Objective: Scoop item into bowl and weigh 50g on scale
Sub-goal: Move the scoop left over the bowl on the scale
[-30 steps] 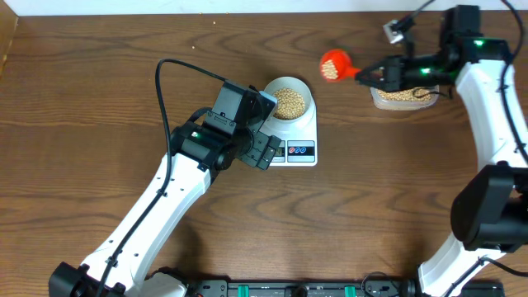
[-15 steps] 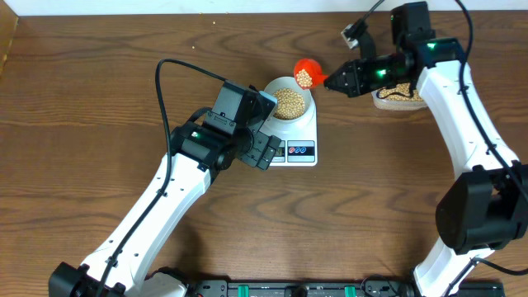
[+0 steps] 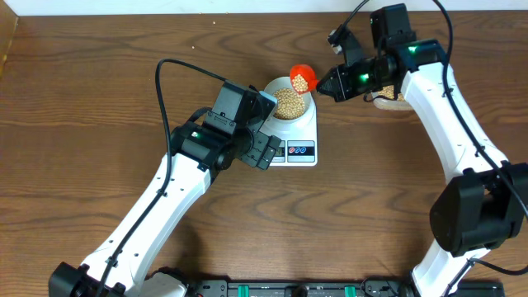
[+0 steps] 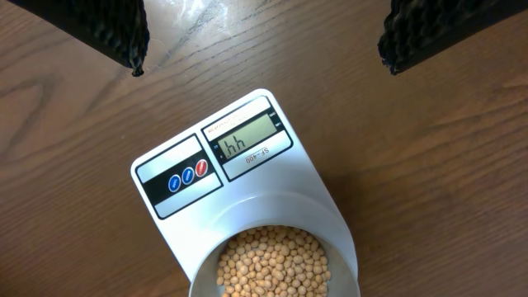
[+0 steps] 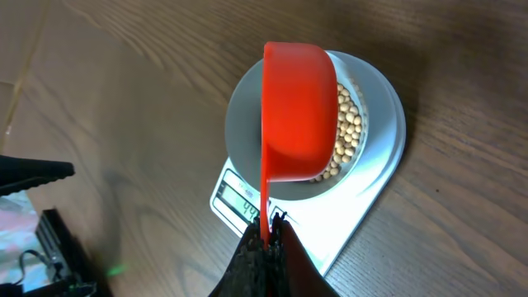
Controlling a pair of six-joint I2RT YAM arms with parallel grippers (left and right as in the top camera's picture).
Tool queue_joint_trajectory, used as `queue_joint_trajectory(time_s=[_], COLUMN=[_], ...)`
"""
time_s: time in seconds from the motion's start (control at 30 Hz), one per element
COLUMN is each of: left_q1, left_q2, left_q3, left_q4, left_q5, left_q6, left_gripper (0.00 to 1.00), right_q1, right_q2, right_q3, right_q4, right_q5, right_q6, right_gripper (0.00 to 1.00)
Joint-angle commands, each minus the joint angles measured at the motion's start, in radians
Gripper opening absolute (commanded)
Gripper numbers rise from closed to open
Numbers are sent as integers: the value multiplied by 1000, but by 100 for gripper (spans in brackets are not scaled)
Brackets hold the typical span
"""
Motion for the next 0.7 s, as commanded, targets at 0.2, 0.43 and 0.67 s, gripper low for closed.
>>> queue_joint_trajectory(time_s=[0.2,0.43,0.67], left_q1=[4,4,4], left_q2=[-1,-1,-1], left_q3=[5,5,5], left_q4=[-3,-4,-3], left_q5=[-8,-8,-8], left_q6=[6,6,6], left_gripper=[92,91,92], right_q1=[75,119,143], right_q2=[-3,-3,-3], right_q3=[0,0,0], right_q4=[-2,-2,-1], right_q5=[170,259,279], right_q6=[-17,-24,-32], right_gripper=[1,1,1])
